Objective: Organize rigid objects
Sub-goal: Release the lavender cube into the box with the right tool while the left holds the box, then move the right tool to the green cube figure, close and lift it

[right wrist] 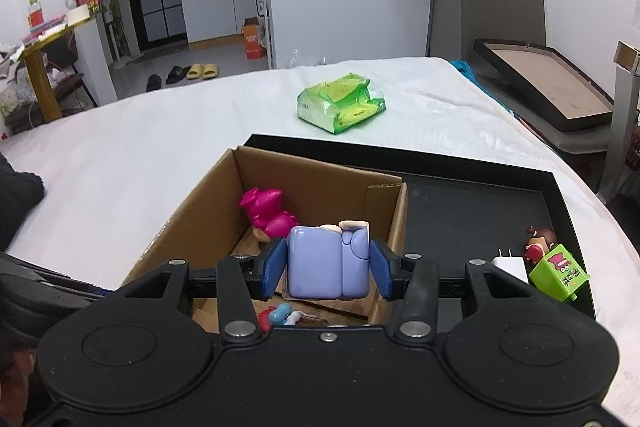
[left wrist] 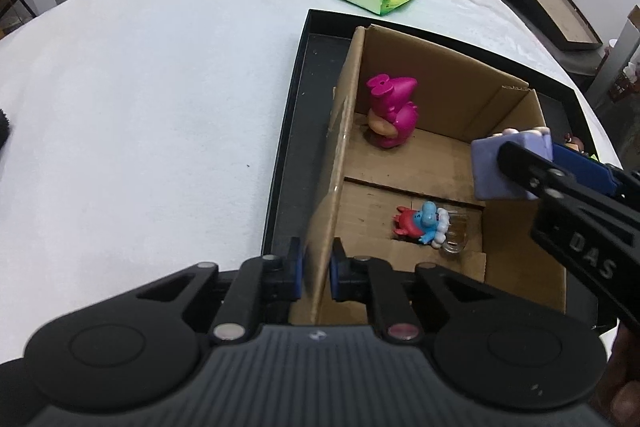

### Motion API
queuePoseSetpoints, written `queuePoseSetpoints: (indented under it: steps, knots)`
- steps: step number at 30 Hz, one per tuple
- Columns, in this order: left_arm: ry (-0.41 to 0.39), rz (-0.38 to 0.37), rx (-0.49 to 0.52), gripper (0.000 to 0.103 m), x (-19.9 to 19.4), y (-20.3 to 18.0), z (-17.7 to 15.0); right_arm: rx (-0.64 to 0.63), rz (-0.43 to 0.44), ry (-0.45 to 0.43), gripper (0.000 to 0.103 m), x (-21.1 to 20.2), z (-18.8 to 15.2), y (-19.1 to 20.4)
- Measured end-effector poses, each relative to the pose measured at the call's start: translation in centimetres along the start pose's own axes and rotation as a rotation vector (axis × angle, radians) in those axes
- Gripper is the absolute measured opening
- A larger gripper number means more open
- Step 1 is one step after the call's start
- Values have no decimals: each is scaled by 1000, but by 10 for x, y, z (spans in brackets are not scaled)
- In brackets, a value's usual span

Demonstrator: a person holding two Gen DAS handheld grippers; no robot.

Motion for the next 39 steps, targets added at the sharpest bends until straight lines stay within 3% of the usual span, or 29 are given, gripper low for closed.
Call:
queuePoseSetpoints:
  steps: [7, 9, 12, 18, 31, 39]
  knots:
    - [9, 1, -19, 12, 1, 2, 1, 2, -9, -77, 48, -4, 11, 1]
    - [17, -15, -20, 13, 1, 1, 0, -5, -13, -80, 51, -6, 13, 1]
    - [23, 0, -22, 13, 2, 2, 0, 7, -23, -75, 58, -8, 12, -2]
    - [19, 45, -3, 15, -2, -1, -3, 39, -52, -60, 64, -9, 9, -13]
    - [-3, 121, 27, 17, -16, -15, 3, 133, -96, -37, 66, -9, -1, -51]
    - [-16, 184, 58, 29, -13, -26, 11, 222, -167, -28, 66, -6, -12, -100]
Point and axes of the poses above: each gripper's, at about its wrist camera, not at the fingertips, and x roughly the way its jaws point, y to its left, z to its top, the point moved 7 cm from there along x, roughly the way its jaws point, and after that the axes turned 3 degrees about -x, right-handed, at the moved point
